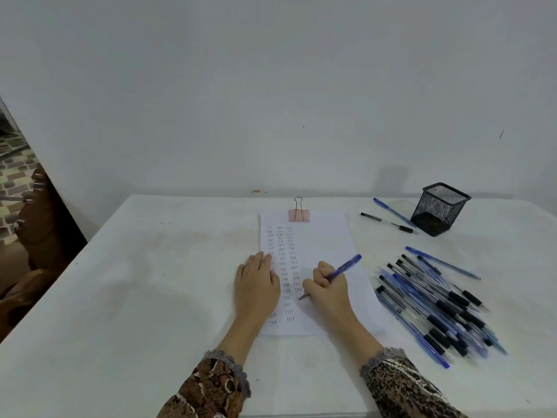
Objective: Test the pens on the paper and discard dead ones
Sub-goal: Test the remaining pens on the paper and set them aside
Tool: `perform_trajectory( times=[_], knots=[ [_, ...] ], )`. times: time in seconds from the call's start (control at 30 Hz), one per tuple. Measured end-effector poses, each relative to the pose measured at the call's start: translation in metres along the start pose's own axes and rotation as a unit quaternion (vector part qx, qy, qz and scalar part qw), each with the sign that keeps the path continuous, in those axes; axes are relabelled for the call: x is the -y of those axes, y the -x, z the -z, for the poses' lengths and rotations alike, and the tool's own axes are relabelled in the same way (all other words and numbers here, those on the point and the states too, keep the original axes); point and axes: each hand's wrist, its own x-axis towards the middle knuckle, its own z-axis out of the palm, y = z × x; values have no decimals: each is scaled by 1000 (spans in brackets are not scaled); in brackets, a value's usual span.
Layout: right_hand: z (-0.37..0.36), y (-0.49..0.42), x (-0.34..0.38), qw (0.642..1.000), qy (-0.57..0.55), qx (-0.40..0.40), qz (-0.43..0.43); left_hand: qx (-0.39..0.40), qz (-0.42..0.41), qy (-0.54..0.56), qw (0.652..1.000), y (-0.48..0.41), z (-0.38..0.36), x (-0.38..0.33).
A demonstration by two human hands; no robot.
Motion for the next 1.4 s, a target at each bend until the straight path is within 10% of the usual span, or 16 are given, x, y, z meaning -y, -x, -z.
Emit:
perform_trajectory(
  times=[1.4],
  knots=[
    [0, 1, -1, 996, 81, -29, 38, 16, -4, 9, 1000, -1, 1, 4]
  ],
)
